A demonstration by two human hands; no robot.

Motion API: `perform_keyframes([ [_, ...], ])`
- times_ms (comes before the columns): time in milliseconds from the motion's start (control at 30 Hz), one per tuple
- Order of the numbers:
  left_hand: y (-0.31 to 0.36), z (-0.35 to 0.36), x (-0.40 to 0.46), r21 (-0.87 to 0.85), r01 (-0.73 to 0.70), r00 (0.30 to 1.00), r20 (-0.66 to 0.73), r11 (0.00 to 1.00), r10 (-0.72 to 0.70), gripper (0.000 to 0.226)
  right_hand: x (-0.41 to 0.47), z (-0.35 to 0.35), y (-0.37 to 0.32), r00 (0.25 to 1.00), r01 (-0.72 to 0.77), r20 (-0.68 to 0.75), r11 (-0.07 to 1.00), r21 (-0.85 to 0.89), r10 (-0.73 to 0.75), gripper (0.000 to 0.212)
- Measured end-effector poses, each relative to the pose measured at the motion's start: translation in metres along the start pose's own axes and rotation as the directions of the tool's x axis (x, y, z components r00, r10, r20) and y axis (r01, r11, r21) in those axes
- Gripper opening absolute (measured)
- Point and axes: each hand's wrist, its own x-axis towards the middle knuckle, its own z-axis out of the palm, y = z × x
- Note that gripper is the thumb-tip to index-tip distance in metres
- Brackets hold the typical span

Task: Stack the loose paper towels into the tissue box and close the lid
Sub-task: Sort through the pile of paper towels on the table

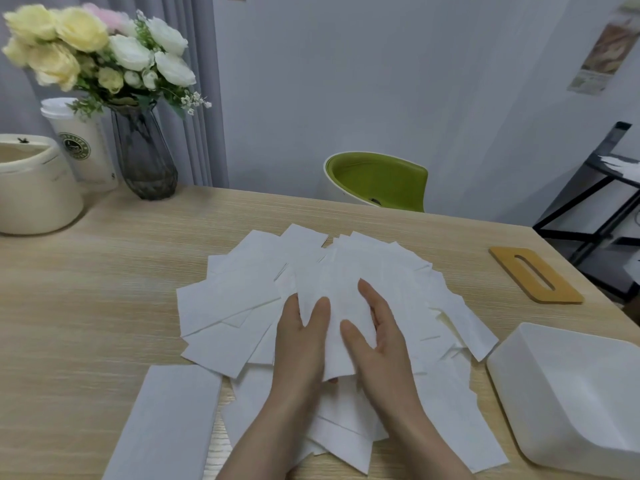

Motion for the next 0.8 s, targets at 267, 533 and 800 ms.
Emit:
perform_keyframes([
  [267, 0.017, -0.026, 0.013, 0.006, 0.062, 0.995, 0.081, 0.998, -0.062, 0.025, 0.02, -0.038, -0.005, 0.981, -0.107, 0.169, 0.991, 0.075, 0.093, 0.046],
  [533, 0.003, -0.01, 0.0, -0.046, 0.082, 0.991, 0.11, 0.996, -0.076, 0.025, 0.013, -0.02, 0.003, 0.992, -0.082, 0.101, 0.992, 0.101, 0.072, 0.044],
  [800, -0.003, -0.009, 0.0, -0.03, 0.075, 0.997, 0.023, 0.997, -0.074, 0.023, 0.003, -0.013, 0.005, 0.994, -0.057, 0.092, 0.998, 0.02, 0.055, 0.046],
])
